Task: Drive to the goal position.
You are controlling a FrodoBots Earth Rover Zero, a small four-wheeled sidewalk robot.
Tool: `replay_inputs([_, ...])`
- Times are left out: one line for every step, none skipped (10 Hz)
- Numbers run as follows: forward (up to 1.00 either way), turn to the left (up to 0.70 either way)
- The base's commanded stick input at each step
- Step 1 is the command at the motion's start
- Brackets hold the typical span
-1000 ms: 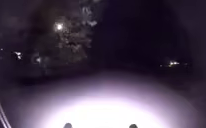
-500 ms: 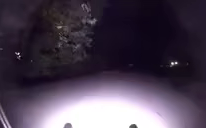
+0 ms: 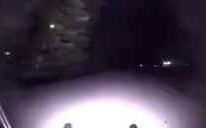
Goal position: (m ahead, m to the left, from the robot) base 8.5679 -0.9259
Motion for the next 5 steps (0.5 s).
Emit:
replay_inputs([0.50, 0.00])
replay_inputs([0.50, 0.00])
replay_inputs([0.50, 0.00])
replay_inputs([0.50, 0.00])
replay_inputs([0.50, 0.00])
